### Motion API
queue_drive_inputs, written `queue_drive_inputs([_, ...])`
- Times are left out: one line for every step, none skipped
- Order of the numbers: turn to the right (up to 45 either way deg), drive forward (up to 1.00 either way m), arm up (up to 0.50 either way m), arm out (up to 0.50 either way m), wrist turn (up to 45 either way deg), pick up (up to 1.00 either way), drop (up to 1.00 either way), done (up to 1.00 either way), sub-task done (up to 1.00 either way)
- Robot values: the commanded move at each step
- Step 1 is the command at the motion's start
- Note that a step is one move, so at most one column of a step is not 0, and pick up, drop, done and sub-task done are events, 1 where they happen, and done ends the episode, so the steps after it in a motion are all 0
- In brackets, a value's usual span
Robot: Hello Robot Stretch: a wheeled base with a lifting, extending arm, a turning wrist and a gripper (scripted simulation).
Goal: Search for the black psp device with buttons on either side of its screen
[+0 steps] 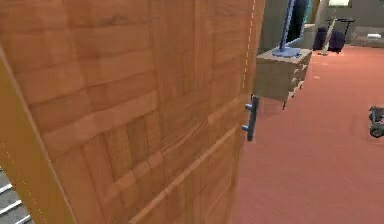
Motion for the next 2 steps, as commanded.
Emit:
queue_drive_inputs([45.0, 0.0, 0.0, 0.0, 0.0, 0.0, 0.0, 0.0, 0.0])
queue_drive_inputs([30.0, 0.0, 0.0, 0.0, 0.0, 0.0, 0.0, 0.0, 0.0])
